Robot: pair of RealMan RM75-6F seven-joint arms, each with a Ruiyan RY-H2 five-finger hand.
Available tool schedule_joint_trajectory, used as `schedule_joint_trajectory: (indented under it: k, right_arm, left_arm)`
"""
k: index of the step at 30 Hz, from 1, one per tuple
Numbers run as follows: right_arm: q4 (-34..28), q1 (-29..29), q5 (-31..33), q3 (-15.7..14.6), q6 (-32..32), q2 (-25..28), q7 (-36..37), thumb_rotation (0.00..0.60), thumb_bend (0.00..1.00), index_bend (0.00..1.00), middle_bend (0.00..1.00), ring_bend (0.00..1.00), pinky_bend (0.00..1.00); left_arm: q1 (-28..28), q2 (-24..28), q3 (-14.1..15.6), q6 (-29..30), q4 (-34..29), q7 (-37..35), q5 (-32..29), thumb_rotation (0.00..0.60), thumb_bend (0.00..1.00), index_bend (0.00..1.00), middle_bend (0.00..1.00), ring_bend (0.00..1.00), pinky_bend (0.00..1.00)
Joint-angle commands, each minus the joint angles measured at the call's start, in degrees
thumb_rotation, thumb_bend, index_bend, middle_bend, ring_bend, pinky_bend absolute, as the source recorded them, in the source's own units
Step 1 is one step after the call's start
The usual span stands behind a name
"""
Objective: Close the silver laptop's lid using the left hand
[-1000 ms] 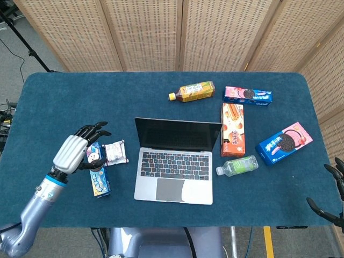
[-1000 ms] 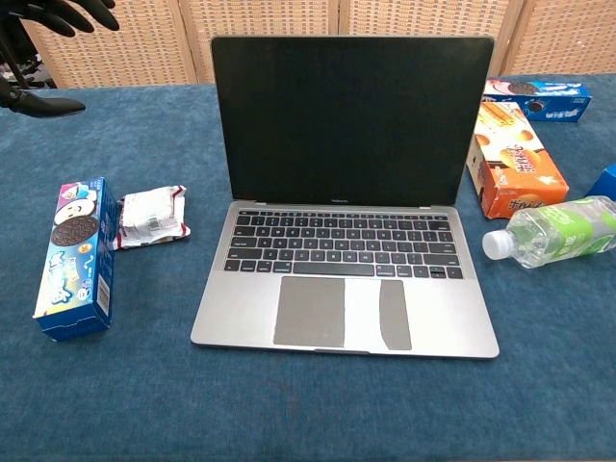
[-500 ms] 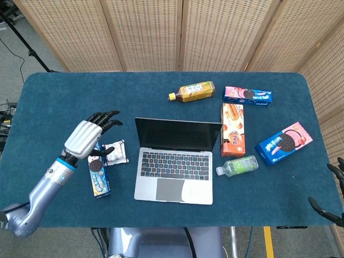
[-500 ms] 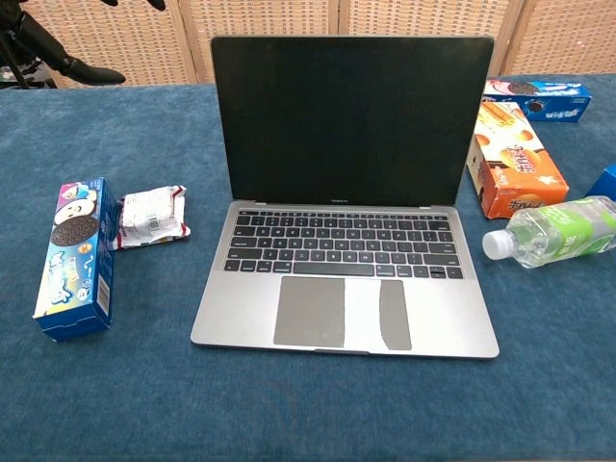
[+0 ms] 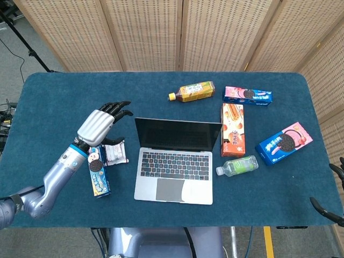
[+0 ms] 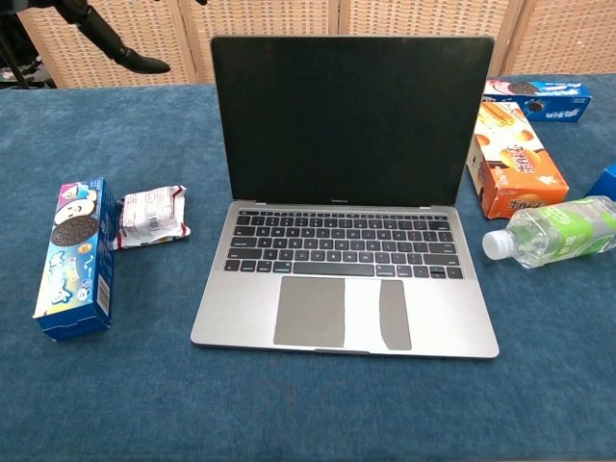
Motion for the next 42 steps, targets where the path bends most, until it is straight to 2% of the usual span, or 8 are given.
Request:
schedule_joint_trajectory:
  k: [1,10,26,35,42]
  right_arm:
    - [0.04,-0.02,0.02,0.01,0.01,0.03,0.11,0.6,0.24,0.14,0.04,0.14,0.0]
    - [-0.09,-0.23,-0.1,0.13,0.5,0.22,0.56,0.6,0.24,0.14,0.04,0.14,0.0]
    - [0.03,-0.55,-0.24,0.3,1.22,0.53,1.51,0.6,0.24,0.14,0.04,0.13,0.0]
    - [0.14,-0.47,-0.31,0.24,0.97,0.48,1.67,0.6,0.24,0.14,0.04,0.13,0.0]
    - [-0.13,-0.42,-0.6,0.25,1.07,0.4,1.21,0.6,0.24,0.14,0.04,0.13,0.0]
  left_arm:
    - [-1.47,-1.69,-0.42,-0.45,1.83,-0.8,-0.3,0.6,0.22,0.25,0.12,0.12,0.18]
    - [-4.6,-6.17,-0.81,-0.59,5.54,-3.39,-0.17,0.6,0.22,0.25,0.12,0.12,0.18]
    - [-9.91,-11.17,-0.71,-5.7,11.19,-6.72,-2.8,0.6,0.22,0.25,0.12,0.12,0.18]
    - [-10.51,-10.88,-1.34,-5.82,9.62,-6.11,-5.5,0.6,0.22,0.26,0.12,0.17,0.18]
    - [-10.61,-9.71,-1.75,-6.41,7.31,-5.09,-8.41,0.6,0.22,0.32,0.18,0.24,0.19]
